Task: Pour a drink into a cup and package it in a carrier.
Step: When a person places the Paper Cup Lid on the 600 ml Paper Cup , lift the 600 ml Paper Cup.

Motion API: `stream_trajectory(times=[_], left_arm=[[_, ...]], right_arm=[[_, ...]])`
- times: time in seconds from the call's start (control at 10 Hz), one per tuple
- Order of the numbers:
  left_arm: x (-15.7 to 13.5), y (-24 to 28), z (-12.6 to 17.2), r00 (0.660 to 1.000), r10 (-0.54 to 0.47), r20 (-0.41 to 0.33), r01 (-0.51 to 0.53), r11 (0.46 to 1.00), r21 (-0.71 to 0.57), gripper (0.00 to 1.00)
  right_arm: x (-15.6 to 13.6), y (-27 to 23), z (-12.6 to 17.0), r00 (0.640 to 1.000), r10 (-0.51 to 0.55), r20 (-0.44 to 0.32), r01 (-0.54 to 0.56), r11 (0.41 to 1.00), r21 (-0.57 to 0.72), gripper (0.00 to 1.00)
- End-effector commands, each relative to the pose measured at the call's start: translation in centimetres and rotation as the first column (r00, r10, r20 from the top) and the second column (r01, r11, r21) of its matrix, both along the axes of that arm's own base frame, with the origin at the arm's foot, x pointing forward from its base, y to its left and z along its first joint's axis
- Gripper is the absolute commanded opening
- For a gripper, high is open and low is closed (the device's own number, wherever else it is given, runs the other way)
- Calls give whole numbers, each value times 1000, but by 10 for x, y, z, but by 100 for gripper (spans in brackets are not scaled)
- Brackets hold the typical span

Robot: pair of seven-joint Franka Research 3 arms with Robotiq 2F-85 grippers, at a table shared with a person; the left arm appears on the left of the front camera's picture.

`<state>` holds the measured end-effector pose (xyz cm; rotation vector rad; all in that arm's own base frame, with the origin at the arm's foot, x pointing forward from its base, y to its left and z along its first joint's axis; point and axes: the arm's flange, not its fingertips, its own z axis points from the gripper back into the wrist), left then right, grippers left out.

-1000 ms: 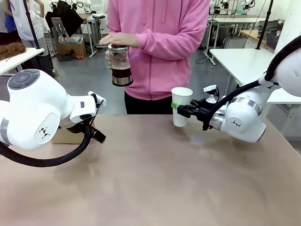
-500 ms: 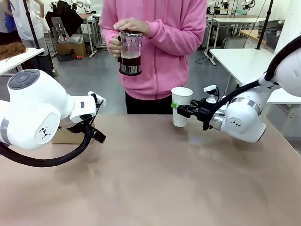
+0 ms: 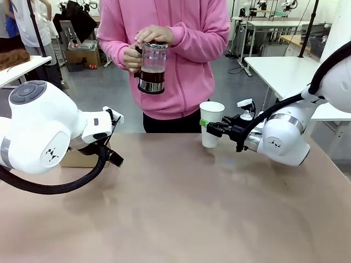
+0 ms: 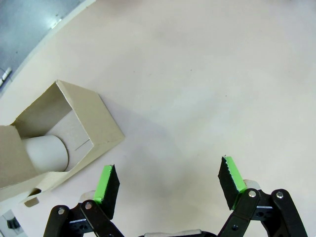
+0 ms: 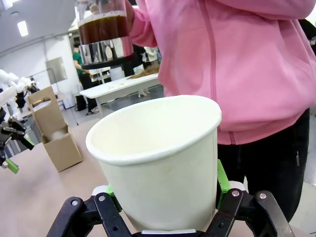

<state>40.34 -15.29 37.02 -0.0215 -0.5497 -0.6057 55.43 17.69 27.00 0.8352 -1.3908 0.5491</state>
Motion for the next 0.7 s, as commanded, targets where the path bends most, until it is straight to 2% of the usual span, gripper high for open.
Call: stream_trajectory(times=[0.0,0.6], left_arm=[[0,1,0,1000,0,0,0,1000,-3,100],[0,1,0,1000,0,0,0,1000,-3,100]], right_arm=[[0,4,1,1000,-14,-1,14,1000,5,80],[0,4,1,1000,-14,-1,14,1000,5,80]])
